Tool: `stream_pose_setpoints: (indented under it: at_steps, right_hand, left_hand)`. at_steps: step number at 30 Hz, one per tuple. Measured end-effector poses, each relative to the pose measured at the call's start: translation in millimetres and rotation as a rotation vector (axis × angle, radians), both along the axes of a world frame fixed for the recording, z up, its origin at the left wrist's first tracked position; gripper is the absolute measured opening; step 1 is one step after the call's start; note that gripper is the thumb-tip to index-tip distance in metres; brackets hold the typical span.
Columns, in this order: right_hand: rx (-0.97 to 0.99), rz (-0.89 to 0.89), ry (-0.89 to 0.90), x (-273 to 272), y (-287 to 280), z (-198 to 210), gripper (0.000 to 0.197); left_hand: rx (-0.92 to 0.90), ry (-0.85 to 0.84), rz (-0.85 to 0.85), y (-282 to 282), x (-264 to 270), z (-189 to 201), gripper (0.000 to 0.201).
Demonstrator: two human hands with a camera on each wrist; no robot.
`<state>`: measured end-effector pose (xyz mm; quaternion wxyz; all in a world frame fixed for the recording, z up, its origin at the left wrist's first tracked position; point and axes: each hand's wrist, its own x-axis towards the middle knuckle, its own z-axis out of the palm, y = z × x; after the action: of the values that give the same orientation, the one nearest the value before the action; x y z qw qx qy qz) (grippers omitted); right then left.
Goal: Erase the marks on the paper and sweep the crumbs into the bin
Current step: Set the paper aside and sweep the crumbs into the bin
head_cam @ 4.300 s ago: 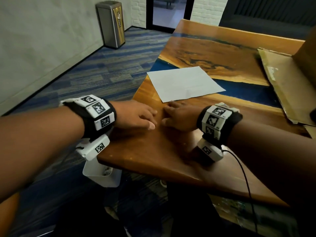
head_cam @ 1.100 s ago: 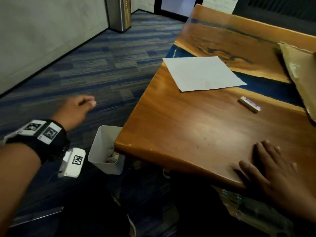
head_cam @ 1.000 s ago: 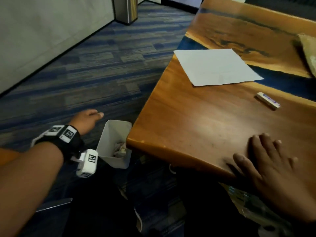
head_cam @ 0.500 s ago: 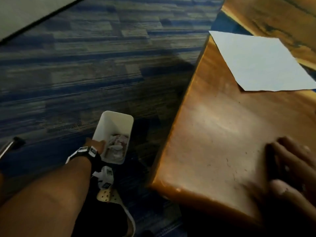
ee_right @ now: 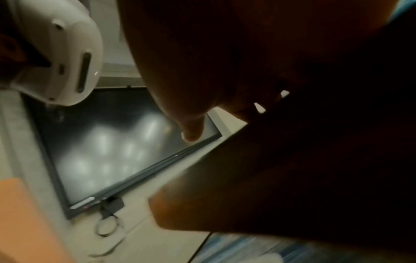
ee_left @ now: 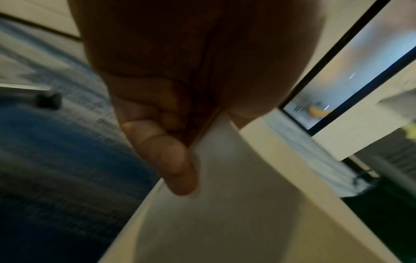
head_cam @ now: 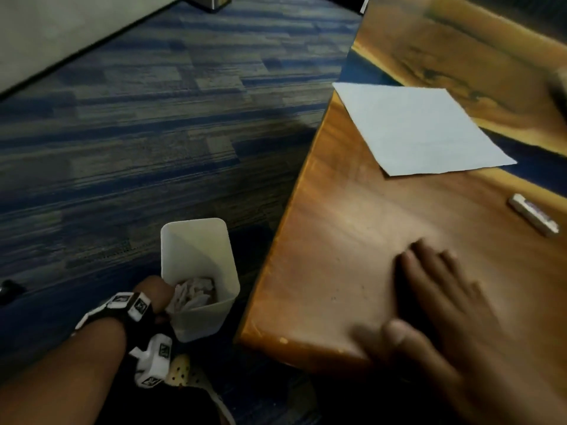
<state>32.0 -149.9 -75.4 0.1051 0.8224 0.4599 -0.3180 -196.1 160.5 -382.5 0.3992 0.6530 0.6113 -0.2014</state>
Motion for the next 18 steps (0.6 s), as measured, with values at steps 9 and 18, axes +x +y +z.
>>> stream_pose_setpoints:
  at_steps: [9, 18]
  right_hand:
    - [0.622, -0.252, 0.099, 40.4, -3.4, 21.0, 0.101]
    - [0.518, 0.035, 0.092, -44.3, 16.6, -10.1, 0.094]
  left_hand:
    - [0.161, -0.214, -0.041, -50.0, -16.1, 124.0, 0.024]
    - [0.106, -0.390, -0.020, -118.6, -23.9, 204.8, 0.024]
